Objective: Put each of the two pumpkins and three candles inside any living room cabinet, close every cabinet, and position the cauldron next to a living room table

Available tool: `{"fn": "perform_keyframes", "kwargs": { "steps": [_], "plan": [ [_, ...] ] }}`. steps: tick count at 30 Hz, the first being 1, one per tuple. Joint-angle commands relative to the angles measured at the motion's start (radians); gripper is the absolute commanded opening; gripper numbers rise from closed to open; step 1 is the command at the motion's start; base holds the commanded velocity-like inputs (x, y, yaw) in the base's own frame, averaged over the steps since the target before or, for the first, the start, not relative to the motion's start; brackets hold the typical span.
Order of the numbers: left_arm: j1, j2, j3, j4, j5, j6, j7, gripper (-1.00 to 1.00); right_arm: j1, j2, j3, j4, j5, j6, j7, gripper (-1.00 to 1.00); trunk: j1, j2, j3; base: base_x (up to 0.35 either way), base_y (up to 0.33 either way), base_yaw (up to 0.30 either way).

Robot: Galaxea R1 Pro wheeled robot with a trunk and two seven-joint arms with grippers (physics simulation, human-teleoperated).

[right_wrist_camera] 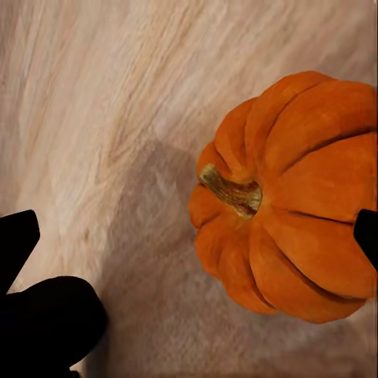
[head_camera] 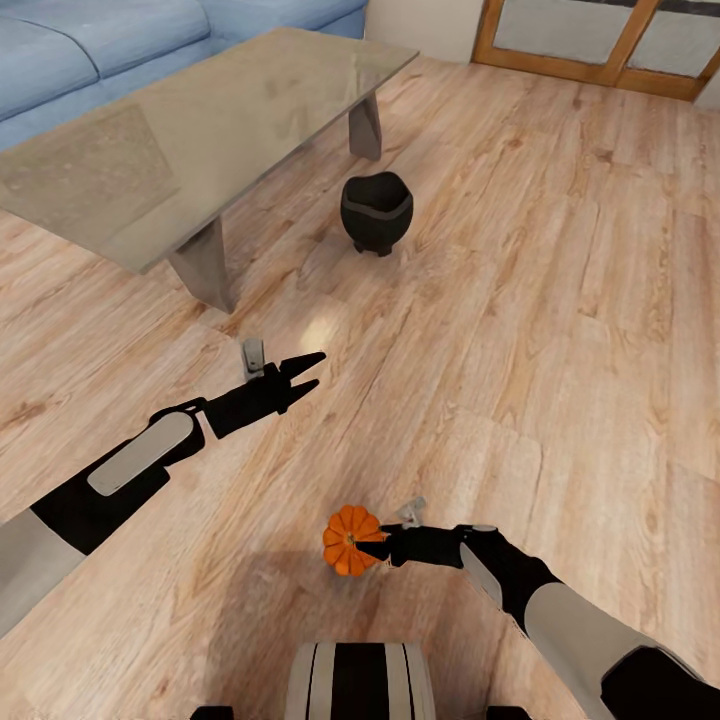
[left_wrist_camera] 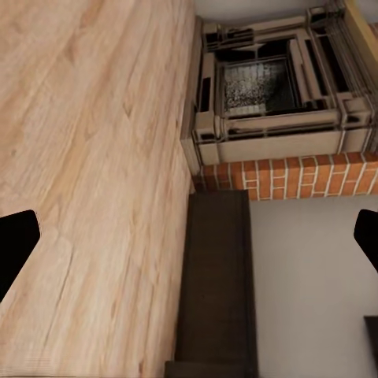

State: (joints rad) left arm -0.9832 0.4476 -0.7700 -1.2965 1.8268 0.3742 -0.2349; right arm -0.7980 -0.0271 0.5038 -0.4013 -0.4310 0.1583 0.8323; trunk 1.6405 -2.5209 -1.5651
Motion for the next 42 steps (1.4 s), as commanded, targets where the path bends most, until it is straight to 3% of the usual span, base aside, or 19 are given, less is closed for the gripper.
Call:
{"fn": "perform_keyframes", "kwargs": {
  "steps": [1, 3, 10, 42],
  "plan": [
    [0.000, 0.000, 0.000, 0.000, 0.000, 0.000, 0.000, 1.00, 0.000, -0.008, 0.000, -0.005, -0.001, 0.001, 0.014, 1.00, 0.000, 0.000, -0.004, 0.000, 0.000, 0.000],
    [0.000, -0.009, 0.000, 0.000, -0.002, 0.000, 0.001, 1.00, 0.000, -0.028, -0.007, -0.011, -0.001, 0.002, 0.034, 1.00, 0.001, -0.001, -0.012, 0.000, 0.000, 0.000],
    [0.000, -0.024, 0.000, 0.000, -0.003, 0.001, 0.004, 1.00, 0.000, -0.040, -0.067, -0.013, 0.001, 0.002, 0.040, 1.00, 0.004, -0.002, -0.039, 0.000, 0.000, 0.000],
    [0.000, -0.026, 0.000, 0.000, -0.004, 0.002, 0.003, 1.00, -0.013, -0.067, -0.079, -0.044, 0.000, 0.001, 0.046, 1.00, 0.019, -0.010, -0.163, 0.000, 0.000, 0.000]
  ]
}}
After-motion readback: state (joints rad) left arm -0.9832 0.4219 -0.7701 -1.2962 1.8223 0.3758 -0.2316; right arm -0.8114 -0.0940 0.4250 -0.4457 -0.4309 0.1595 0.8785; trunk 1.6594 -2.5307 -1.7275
